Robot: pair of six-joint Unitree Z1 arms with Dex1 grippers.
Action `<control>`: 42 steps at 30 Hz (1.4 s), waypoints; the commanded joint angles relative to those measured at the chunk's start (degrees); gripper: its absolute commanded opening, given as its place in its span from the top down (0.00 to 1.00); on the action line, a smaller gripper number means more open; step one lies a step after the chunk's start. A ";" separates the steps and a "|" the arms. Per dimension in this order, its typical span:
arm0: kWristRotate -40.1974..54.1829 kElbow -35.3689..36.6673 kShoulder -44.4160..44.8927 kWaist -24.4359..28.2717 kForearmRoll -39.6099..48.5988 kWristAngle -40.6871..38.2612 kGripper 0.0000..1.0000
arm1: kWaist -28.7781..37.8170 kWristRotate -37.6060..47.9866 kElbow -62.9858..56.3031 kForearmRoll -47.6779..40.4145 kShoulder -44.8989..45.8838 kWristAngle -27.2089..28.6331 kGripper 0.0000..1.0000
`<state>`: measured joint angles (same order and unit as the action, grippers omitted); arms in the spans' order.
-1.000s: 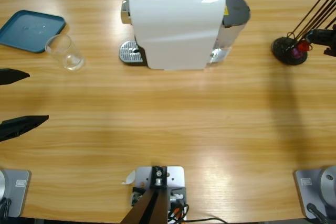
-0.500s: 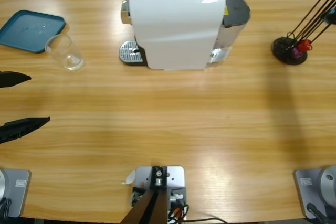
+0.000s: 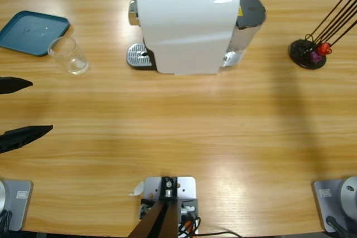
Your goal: Pour coffee
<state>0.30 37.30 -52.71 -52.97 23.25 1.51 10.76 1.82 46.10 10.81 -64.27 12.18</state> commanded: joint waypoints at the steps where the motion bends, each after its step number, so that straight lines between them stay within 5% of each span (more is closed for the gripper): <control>1: -1.00 -3.27 2.76 0.24 -0.75 0.69 0.01 | 10.09 -8.01 1.31 3.43 6.03 -8.77 1.00; 5: -0.86 -2.49 2.40 0.24 -0.75 0.57 0.01 | 18.18 -17.82 1.10 3.66 2.64 -18.67 1.00; 17: -0.65 -1.70 3.44 0.24 -0.48 0.16 0.01 | 38.39 -32.60 26.22 13.03 -18.70 -26.98 1.00; 27: -0.56 -1.09 3.99 0.24 -0.40 0.25 0.01 | 39.38 -35.64 35.67 12.40 -30.96 -30.64 1.00; 42: -0.65 -2.19 3.67 0.24 -0.31 0.16 0.01 | 30.43 -38.31 37.83 7.67 -38.55 -33.40 1.00</control>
<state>-0.13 36.48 -50.08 -52.96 23.03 1.51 42.88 -35.54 83.47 19.76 -97.58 -19.33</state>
